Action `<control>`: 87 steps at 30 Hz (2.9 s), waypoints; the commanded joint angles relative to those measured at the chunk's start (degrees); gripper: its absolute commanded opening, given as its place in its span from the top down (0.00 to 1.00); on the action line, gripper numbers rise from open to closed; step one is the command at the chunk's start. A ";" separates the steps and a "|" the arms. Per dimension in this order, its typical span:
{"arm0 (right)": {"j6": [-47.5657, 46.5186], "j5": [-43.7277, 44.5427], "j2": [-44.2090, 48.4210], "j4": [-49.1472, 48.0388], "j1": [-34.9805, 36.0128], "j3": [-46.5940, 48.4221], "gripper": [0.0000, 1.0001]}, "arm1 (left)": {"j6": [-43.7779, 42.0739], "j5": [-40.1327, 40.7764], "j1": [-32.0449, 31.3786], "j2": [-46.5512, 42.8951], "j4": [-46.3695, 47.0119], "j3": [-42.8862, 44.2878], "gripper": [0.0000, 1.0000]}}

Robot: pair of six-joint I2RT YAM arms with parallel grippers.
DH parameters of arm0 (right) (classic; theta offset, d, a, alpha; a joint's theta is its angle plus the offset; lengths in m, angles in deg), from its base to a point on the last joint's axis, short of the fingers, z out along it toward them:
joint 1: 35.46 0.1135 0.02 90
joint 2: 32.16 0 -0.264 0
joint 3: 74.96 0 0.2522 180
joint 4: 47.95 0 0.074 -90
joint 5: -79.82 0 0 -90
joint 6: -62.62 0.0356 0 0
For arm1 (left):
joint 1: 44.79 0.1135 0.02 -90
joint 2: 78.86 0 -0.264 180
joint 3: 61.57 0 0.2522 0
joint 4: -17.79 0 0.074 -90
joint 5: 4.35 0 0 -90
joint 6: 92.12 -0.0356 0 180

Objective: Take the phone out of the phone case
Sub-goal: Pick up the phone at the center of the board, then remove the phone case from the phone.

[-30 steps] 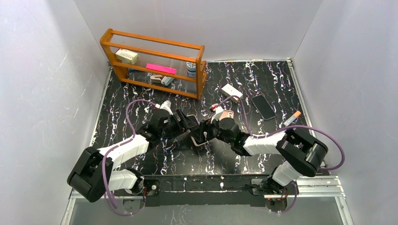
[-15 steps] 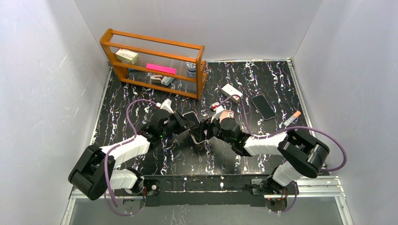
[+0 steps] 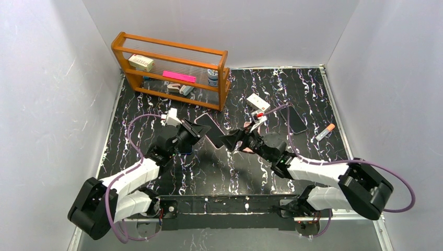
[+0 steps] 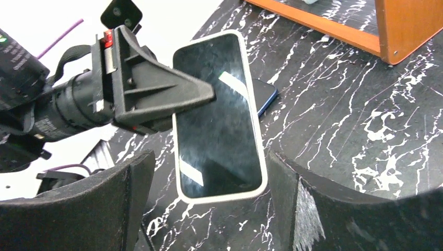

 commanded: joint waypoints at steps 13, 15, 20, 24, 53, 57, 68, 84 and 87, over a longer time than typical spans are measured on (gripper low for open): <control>18.13 -6.21 2.26 -12.28 -0.39 -4.33 0.23 | 13.60 6.87 0.70 -3.99 15.76 -1.03 1.00; 18.93 -6.93 0.79 -14.55 -0.36 -3.73 0.25 | 14.81 6.37 0.62 -3.86 16.39 -1.14 1.00; 20.45 -7.69 -2.29 -20.44 -0.39 -2.56 0.30 | 17.21 6.25 0.36 -4.07 18.09 -1.67 1.00; 20.74 -7.52 -3.47 -24.59 -0.51 -1.97 0.34 | 17.67 5.99 -0.29 -4.29 18.63 -1.84 1.00; -3.21 -31.63 -13.91 -35.78 -4.80 1.09 0.99 | 23.41 -1.63 -0.52 -2.10 19.92 -1.36 1.00; -9.24 -33.30 -13.76 -32.01 -6.31 2.57 0.99 | 22.64 -3.87 -0.53 -1.57 20.01 -0.37 1.00; -18.89 -31.27 -8.23 -14.50 -7.26 4.31 0.77 | 14.16 -15.59 5.69 0.08 19.89 3.62 1.00; -22.51 -42.71 3.18 5.61 -11.41 3.58 0.39 | -10.65 -42.71 12.83 2.78 2.52 15.71 1.00; -23.07 -45.70 2.94 7.31 -11.38 6.24 0.40 | -14.74 -44.07 12.83 2.27 -1.28 16.91 1.00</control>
